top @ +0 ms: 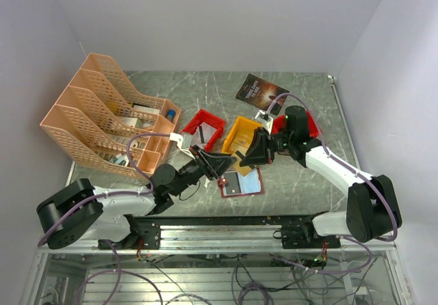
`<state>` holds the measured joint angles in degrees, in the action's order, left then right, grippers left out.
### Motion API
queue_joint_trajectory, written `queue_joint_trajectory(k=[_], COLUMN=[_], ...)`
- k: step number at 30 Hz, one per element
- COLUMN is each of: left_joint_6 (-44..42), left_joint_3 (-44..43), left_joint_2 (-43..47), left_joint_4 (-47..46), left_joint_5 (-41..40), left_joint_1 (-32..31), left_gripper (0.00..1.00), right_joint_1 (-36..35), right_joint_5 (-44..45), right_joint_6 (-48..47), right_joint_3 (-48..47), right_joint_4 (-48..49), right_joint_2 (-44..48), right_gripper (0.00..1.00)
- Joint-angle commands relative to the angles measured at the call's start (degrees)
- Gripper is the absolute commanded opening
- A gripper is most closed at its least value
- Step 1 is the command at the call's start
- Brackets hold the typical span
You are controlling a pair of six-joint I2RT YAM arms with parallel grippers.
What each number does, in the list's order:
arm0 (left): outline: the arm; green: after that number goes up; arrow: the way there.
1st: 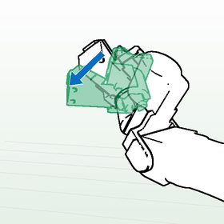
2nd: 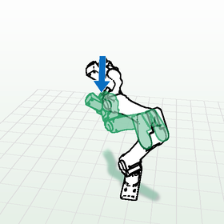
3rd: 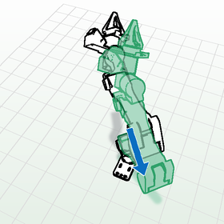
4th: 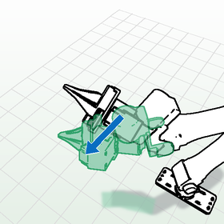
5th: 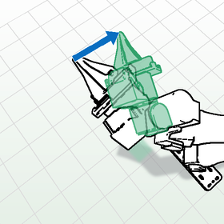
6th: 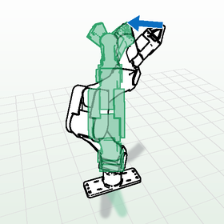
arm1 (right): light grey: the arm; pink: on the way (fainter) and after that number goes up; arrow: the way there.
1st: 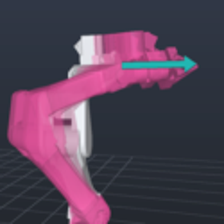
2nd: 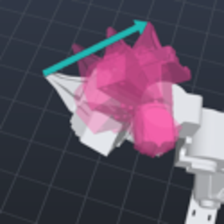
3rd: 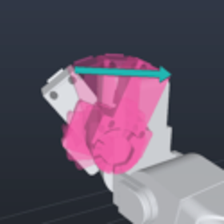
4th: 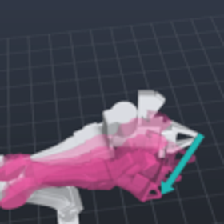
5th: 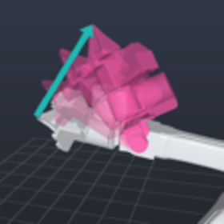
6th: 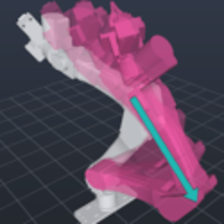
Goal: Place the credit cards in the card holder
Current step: Pick up the credit card from the storage box.
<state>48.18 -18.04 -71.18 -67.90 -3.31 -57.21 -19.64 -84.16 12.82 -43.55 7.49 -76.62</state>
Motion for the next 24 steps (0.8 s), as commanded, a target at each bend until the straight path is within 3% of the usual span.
queue_joint_trajectory(k=[1, 12, 24], left_joint_6=[-2.3, -2.1, 0.1], left_joint_3=[-1.9, -0.2, 1.4], left_joint_2=[-1.1, -1.9, -6.5], left_joint_4=[-3.8, -5.6, -14.8], left_joint_5=[3.3, 3.8, 4.8], left_joint_1=[0.2, 0.4, 0.8], left_gripper=[0.44, 0.35, 0.27], right_joint_1=[-0.4, -0.4, -0.4], right_joint_5=[-1.6, -2.3, -2.7], right_joint_6=[1.1, 0.8, 1.3], right_joint_3=[0.0, -0.1, -0.1], right_joint_4=[1.5, 1.6, 2.1], right_joint_2=[-0.7, -0.6, -0.8], right_gripper=[0.00, 0.00, 0.00])
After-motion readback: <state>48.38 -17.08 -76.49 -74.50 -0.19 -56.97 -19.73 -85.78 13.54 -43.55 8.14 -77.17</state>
